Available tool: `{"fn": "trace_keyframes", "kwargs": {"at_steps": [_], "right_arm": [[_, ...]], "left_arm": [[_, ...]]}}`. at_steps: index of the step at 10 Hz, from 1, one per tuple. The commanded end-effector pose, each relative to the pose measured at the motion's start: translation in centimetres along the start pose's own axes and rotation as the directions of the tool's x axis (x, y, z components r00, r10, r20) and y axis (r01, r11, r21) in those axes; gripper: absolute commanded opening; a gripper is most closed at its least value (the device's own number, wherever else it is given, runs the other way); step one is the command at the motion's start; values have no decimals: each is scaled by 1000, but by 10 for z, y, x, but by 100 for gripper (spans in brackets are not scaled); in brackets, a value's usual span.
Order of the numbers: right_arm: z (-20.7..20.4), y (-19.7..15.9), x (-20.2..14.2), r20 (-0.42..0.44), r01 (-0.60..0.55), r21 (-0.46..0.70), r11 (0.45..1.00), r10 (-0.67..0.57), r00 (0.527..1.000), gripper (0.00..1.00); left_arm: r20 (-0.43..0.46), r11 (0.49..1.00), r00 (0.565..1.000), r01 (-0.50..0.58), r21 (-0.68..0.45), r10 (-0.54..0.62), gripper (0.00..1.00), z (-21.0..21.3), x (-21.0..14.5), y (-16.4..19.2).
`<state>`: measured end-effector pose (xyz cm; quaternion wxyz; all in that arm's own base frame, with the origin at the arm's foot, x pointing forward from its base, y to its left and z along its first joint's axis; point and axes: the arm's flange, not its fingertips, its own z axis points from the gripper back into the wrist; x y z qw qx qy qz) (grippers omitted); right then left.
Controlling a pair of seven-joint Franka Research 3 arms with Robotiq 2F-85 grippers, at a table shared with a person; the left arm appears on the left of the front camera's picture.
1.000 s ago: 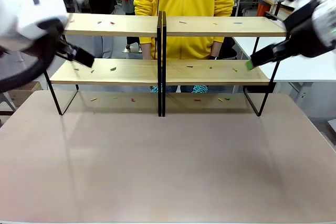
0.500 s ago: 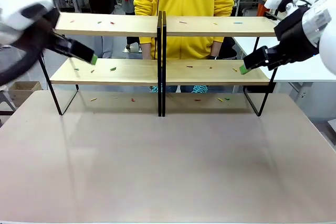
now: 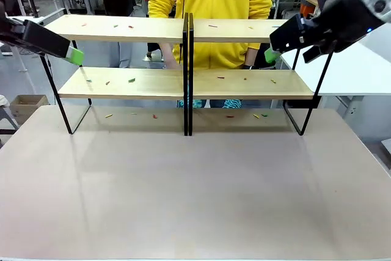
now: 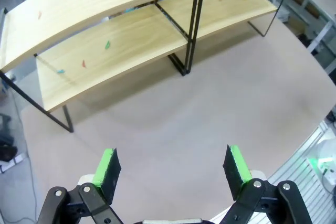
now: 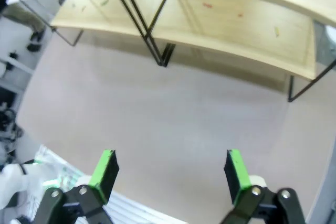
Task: Clean the shelves.
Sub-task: Pick up the Duster when the human hands it over.
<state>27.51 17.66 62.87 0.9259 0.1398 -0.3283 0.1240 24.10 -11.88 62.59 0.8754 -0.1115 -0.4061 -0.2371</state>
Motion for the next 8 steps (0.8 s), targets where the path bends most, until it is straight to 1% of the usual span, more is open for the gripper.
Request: {"fn": "trace_keyframes", "kwargs": {"at_steps": [1,2,3,4,5,7,8], "right_arm": [[20,-2,2,-5,-52,-8,999,52,999,100],[25,-3,2,28,-48,-17,999,49,998,100],[26,-4,2,37,-50,-21,999,50,998,100],[24,0,2,75,-37,-36,999,40,996,100],[22,7,3,91,-25,-42,999,29,995,100],[20,16,12,128,-16,-67,998,25,991,100],[20,16,20,138,-4,-74,997,14,990,100]], "left_arm": [[-14,1000,1000,0,26,0,100,-1,-2,-3],[-10,1000,1000,2,30,-1,100,2,-2,0],[-2,1000,1000,-1,29,1,100,3,-2,-1],[2,997,1000,-31,72,31,100,4,1,-1],[3,997,1000,-24,74,24,100,1,7,-5],[18,987,999,-38,158,35,100,-4,26,-11],[40,971,997,-78,226,71,100,-10,43,-17]]}}
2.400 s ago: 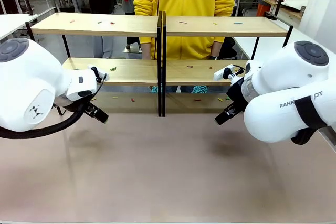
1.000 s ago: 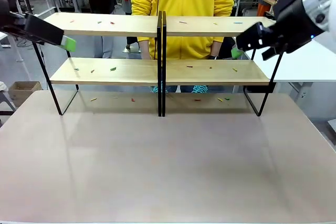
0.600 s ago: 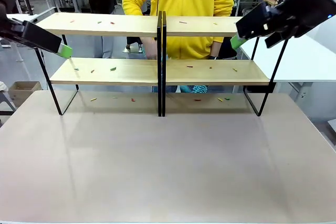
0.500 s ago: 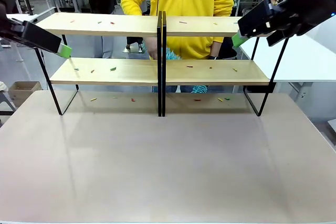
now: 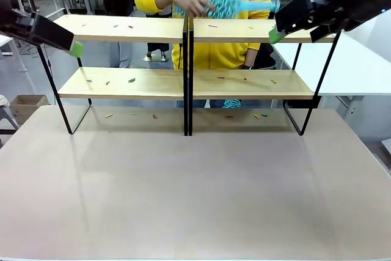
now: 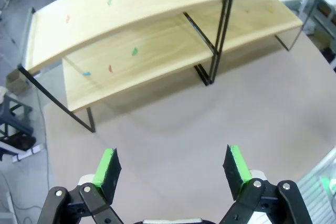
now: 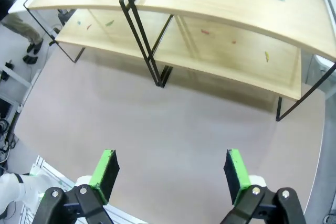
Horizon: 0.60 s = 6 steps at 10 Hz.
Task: Clean the shelves.
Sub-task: Pick up the Duster when the human hands it over.
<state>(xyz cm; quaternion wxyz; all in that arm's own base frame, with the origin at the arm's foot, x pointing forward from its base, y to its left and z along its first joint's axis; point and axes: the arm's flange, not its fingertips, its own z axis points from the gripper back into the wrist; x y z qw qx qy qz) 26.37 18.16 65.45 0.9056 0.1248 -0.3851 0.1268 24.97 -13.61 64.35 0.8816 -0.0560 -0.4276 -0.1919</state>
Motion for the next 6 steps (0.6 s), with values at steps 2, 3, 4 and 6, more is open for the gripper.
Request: {"fn": "trace_keyframes", "kwargs": {"at_steps": [2,3,4,6], "right_arm": [[-9,-1,21,29,33,-46,998,-31,999,100],[-10,-3,25,34,37,-49,998,-35,999,100],[-10,-5,28,35,39,-47,998,-38,999,100],[-12,-6,30,38,41,-43,998,-39,998,100]], "left_arm": [[74,984,994,-89,157,79,100,-15,38,-21],[105,984,992,-85,155,69,100,-18,45,-25],[114,987,992,-68,146,52,100,-20,50,-28],[140,988,989,-71,138,52,100,-27,55,-29]]}}
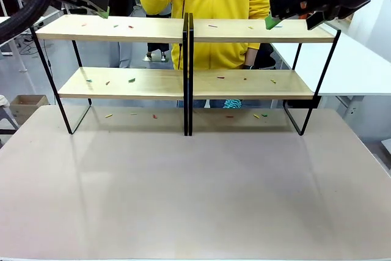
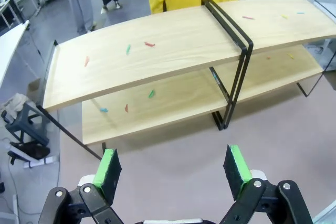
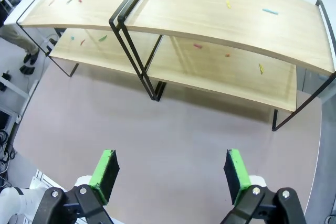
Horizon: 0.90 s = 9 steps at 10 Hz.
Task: Clean the shelves.
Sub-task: Pick up the Duster when the human hands it over.
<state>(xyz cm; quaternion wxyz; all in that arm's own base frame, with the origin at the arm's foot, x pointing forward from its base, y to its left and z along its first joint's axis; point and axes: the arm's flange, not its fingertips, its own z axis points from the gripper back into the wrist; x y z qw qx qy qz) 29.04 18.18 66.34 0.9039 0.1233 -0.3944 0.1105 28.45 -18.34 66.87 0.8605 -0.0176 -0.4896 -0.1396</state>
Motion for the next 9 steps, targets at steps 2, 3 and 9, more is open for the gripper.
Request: {"fn": "trace_keyframes", "kwargs": {"at_steps": [2,3,9], "right_arm": [[-2,0,6,13,15,-27,1000,-14,1000,100],[-3,-1,7,17,20,-42,999,-20,1000,100],[-5,-5,7,1,27,-45,999,-27,1000,100]], "left_arm": [[3,1000,1000,-7,-5,7,100,-10,2,-3],[0,1000,1000,-6,-15,6,100,-12,2,-3],[10,997,999,36,-73,-35,100,-11,-2,-10]]}}
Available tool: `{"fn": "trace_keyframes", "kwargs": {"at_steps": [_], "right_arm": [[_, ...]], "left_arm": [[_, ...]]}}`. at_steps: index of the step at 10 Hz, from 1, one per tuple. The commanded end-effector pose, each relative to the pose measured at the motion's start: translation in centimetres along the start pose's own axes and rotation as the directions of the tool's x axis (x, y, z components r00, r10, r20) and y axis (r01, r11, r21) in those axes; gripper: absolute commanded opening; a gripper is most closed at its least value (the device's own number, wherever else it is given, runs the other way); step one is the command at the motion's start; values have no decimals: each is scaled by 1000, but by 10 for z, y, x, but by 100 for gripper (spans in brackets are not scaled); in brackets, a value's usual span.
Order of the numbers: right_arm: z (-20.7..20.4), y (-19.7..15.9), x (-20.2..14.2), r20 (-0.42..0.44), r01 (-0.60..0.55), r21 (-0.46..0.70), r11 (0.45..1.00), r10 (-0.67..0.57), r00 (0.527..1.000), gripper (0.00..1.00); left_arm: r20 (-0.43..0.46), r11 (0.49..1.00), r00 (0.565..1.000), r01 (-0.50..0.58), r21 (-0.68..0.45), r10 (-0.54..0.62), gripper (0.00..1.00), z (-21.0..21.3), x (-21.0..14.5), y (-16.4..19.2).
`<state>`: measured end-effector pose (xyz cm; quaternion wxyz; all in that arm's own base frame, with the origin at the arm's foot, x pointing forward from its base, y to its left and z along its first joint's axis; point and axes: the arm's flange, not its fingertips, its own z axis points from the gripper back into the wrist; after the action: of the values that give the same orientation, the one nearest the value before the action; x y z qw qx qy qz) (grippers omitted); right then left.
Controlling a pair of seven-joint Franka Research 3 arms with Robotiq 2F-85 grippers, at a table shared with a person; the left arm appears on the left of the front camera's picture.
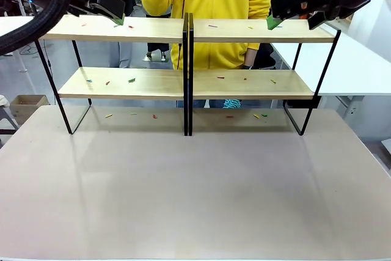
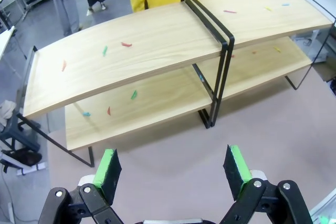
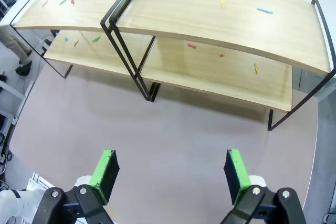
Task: Clean the shelves.
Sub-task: Pick up the Duster when the human hands it over.
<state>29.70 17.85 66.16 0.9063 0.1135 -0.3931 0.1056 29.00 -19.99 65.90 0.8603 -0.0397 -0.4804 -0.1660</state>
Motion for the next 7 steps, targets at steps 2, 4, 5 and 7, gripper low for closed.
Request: {"fn": "trace_keyframes", "kwargs": {"at_steps": [2,4,5,7], "right_arm": [[-1,-2,5,3,26,-25,999,-26,1000,100],[-3,-2,7,-2,24,-26,999,-24,1000,100],[-4,-3,9,-6,24,-27,999,-24,1000,100],[-5,-1,10,-11,12,-22,1000,-13,1000,100]], "left_arm": [[28,999,999,37,-5,-37,100,6,-2,0],[30,998,998,61,-18,-61,100,7,-3,-3],[27,998,998,61,-22,-61,100,6,-4,-3],[13,999,999,39,-15,-39,100,7,0,-10]]}}
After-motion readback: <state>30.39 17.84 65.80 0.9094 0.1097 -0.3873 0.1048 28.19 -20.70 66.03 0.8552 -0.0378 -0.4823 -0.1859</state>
